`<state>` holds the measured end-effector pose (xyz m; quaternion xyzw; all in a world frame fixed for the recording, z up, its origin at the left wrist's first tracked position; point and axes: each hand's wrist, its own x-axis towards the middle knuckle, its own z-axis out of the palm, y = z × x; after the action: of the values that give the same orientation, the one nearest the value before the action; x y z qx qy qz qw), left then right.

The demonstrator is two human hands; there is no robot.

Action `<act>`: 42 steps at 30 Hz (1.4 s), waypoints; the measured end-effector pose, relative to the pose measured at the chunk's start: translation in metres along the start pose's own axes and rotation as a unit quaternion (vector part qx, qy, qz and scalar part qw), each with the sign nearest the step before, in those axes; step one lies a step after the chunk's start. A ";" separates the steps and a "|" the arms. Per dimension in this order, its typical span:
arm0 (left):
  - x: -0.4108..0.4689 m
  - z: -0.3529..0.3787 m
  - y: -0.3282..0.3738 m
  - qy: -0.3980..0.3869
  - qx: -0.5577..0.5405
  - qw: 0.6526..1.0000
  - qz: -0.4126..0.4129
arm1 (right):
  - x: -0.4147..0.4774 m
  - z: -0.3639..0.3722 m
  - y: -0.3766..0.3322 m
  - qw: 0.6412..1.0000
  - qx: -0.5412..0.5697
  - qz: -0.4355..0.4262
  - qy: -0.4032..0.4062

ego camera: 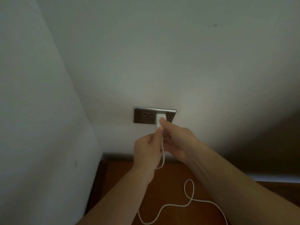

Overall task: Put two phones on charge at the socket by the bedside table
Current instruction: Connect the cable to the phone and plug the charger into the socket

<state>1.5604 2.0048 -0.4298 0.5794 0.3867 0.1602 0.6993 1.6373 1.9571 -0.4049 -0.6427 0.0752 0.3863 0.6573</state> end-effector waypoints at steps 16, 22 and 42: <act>-0.040 -0.041 0.047 0.073 0.230 0.970 0.031 | -0.063 -0.033 -0.016 0.982 -0.172 -0.010 0.079; -0.083 -0.023 0.113 0.004 0.472 0.870 0.146 | -0.134 -0.080 -0.060 0.886 -0.429 -0.169 0.058; -0.344 0.157 0.155 -0.373 0.634 0.560 0.382 | -0.471 -0.315 -0.022 0.733 -0.543 -0.131 0.388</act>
<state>1.4861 1.7088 -0.1588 0.9751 -0.1636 -0.1044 0.1078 1.4508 1.4816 -0.1578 -0.9878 0.0159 -0.0110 0.1545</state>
